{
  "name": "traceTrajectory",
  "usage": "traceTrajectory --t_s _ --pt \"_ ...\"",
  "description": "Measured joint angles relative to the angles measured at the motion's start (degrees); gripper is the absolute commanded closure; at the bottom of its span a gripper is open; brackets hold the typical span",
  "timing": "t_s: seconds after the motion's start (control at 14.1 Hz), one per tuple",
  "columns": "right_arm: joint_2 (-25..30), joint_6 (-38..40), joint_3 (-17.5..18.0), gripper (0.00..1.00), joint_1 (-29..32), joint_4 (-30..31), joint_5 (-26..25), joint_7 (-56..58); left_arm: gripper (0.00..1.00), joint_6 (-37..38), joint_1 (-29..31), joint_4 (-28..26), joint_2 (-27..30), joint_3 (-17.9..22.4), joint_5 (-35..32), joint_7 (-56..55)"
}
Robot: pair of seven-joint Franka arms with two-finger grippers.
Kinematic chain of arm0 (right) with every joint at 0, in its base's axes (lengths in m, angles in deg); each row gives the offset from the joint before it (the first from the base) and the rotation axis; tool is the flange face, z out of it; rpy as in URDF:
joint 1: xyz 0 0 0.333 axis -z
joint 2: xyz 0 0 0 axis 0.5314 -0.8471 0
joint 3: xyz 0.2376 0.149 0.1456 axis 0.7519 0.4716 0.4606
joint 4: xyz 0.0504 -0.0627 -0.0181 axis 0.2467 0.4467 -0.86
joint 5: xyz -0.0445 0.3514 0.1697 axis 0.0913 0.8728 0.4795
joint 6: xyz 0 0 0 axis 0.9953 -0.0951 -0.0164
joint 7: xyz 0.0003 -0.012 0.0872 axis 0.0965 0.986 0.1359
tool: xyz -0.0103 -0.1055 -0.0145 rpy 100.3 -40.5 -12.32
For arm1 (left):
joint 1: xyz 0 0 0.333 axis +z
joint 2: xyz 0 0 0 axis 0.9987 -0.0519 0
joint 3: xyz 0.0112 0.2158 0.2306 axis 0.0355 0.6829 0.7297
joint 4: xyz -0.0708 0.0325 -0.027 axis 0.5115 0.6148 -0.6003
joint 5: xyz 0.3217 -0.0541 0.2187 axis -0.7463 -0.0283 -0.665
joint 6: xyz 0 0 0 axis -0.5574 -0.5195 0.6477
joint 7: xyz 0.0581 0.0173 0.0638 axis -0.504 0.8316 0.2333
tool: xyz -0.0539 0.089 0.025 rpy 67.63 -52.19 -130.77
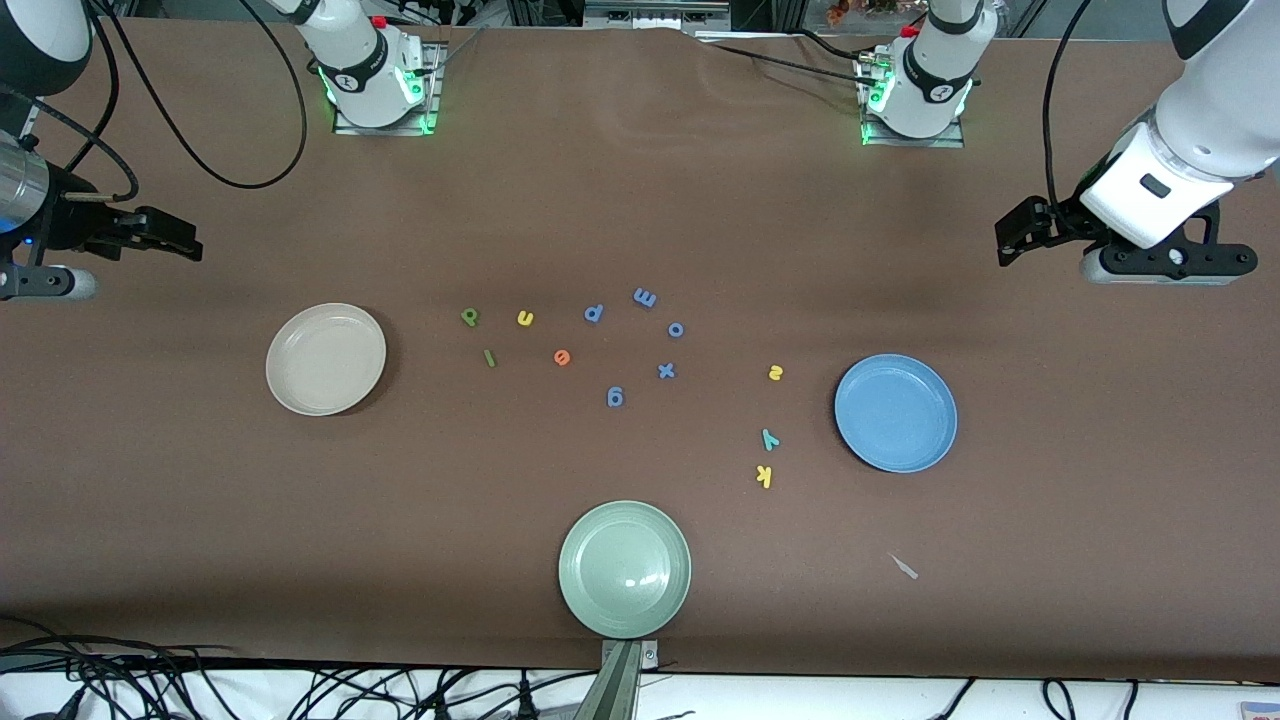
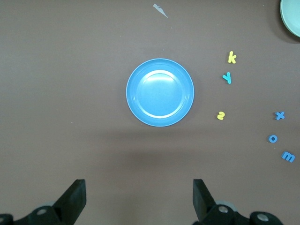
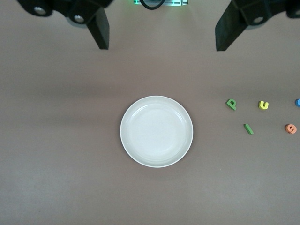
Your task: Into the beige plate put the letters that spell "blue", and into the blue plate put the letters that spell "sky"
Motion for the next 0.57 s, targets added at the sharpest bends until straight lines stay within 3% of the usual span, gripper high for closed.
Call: traceTrajectory --t_s 0.57 --pt "0.00 0.00 0.06 0.00 0.00 0.00 0.00 0.00 0.00 1.15 0.02 0.05 0.00 0.01 0.00 0.00"
